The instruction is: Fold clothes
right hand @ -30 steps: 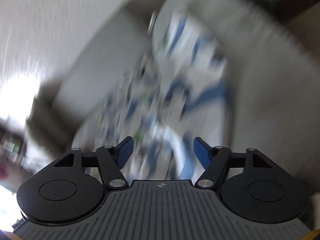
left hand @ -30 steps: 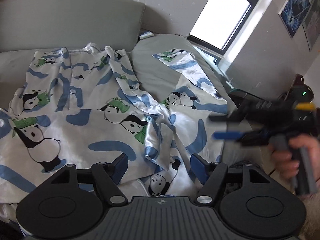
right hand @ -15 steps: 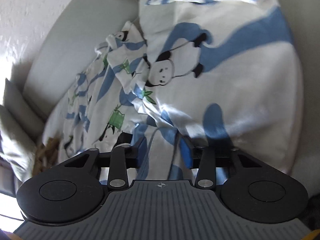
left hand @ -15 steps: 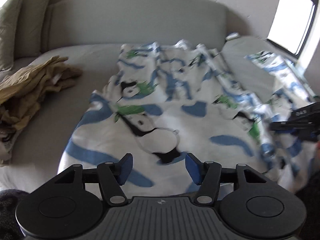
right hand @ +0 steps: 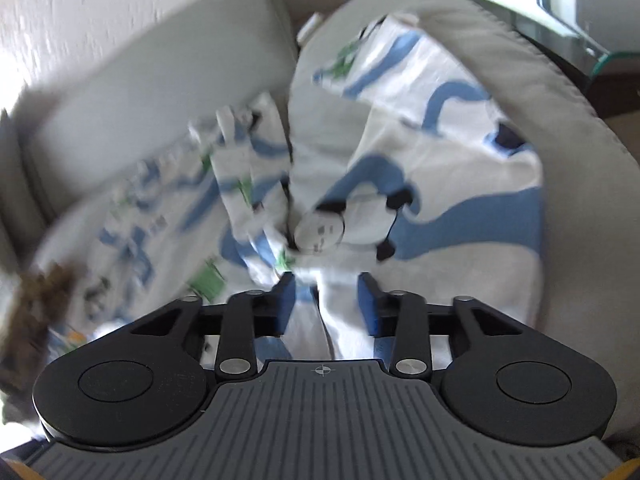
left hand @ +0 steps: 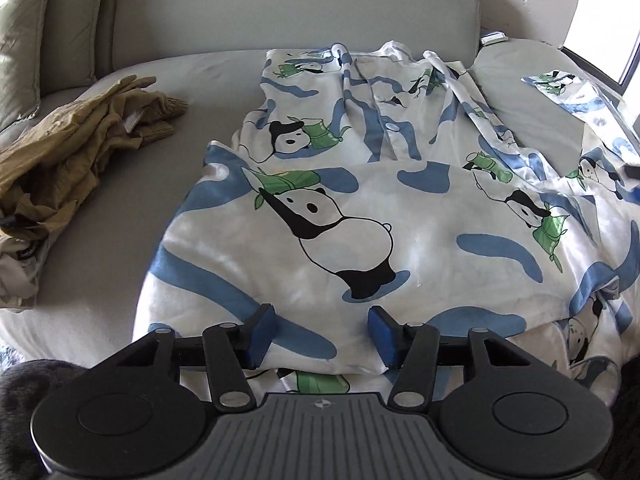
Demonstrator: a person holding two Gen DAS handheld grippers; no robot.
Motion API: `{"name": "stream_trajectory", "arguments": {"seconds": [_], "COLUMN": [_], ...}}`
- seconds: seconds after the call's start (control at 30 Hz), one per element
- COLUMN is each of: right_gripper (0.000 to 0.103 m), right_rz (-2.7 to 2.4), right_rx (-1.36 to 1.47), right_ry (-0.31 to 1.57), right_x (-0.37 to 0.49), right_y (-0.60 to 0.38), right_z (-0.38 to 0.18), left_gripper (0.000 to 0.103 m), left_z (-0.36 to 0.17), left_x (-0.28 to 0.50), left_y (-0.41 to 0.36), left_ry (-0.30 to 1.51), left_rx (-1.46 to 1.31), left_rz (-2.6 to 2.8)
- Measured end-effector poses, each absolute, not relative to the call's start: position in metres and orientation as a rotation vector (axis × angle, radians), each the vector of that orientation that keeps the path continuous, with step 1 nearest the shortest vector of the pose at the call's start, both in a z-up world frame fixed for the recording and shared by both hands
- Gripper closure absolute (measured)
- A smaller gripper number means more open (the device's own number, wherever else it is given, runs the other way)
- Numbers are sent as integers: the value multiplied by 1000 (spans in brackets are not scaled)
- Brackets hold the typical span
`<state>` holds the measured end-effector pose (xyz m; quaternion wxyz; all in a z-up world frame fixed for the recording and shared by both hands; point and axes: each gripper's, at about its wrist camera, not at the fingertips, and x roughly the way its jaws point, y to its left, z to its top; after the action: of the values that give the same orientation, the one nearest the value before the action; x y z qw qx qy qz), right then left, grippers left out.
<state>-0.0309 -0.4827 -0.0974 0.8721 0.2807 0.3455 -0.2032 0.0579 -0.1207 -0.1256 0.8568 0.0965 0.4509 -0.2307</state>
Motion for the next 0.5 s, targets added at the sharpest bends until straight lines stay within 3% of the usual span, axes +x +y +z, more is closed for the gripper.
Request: {"name": "stream_trajectory", "arguments": {"seconds": [0.17, 0.5], "right_gripper": [60, 59], "right_rz": [-528, -571], "right_rx": [543, 299], "right_ry": [571, 670], "right_x": [-63, 2], "right_y": [-530, -587], "right_z": [-54, -57], "left_gripper": [51, 51], "left_z": [-105, -86], "left_x": [50, 38], "left_y": [-133, -137], "left_ry": [916, 1060], "left_rx": [211, 37], "left_rz": [-559, -747]}}
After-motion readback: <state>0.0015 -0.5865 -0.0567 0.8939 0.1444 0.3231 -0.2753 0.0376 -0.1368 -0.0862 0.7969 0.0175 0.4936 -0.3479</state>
